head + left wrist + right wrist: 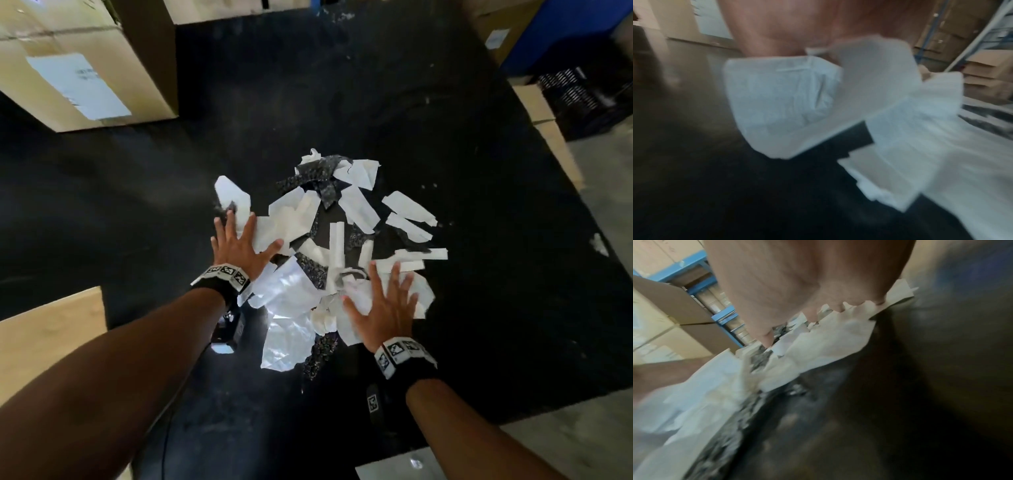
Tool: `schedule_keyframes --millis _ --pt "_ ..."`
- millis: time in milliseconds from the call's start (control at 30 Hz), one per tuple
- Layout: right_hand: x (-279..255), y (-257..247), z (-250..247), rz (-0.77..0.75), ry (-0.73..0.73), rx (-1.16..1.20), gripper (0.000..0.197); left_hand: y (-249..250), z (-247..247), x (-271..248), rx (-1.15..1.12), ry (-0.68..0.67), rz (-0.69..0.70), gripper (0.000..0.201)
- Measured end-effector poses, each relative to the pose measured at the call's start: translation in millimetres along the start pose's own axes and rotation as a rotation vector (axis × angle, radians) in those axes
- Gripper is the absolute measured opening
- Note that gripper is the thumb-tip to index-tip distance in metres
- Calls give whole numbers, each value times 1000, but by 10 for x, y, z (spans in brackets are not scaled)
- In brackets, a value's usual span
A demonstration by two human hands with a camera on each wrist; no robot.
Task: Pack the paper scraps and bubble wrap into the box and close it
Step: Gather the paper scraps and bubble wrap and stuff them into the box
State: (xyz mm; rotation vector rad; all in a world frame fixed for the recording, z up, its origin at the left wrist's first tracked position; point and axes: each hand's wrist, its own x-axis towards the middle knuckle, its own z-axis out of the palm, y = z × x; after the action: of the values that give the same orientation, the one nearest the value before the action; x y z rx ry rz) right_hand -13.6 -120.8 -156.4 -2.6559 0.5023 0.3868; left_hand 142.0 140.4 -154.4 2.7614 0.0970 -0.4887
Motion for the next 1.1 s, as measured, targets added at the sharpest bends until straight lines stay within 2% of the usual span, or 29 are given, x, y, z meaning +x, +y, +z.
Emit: schedule_keyframes --millis 133,200,333,433,533,633,767,833,933,967,1033,1100 --pt "-115 -299 127 -259 -89 43 92 236 158 -286 26 -40 275 98" --pt "-149 -366 86 -323 -93 74 85 337 157 -408 -34 2 334 94" --pt "60 -215 -268 -287 92 117 73 542 -66 -268 -153 231 345 80" --pt "478 26 -597 -219 200 116 77 824 -252 108 -106 247 431 80" --pt "921 191 -809 -116 135 78 85 1234 -286 542 -7 151 451 82" --pt "1263 230 -851 -75 39 -2 90 1625 -205 901 105 7 395 79" --pt "1323 130 -701 -69 -132 -33 91 1826 13 1132 275 -205 355 80" --pt "1166 84 -586 -164 -150 -66 91 1747 136 1040 321 -254 399 83" --pt "860 16 -480 -313 -186 -24 87 1568 140 665 251 -270 486 103" --pt "771 4 -476 -338 -188 0 85 1518 74 515 202 -256 498 98" --pt "685 -7 -565 -351 -136 60 77 1389 -85 255 49 -139 478 84" --pt "773 -21 -718 -361 -38 109 68 1233 -281 -19 -52 18 399 83"
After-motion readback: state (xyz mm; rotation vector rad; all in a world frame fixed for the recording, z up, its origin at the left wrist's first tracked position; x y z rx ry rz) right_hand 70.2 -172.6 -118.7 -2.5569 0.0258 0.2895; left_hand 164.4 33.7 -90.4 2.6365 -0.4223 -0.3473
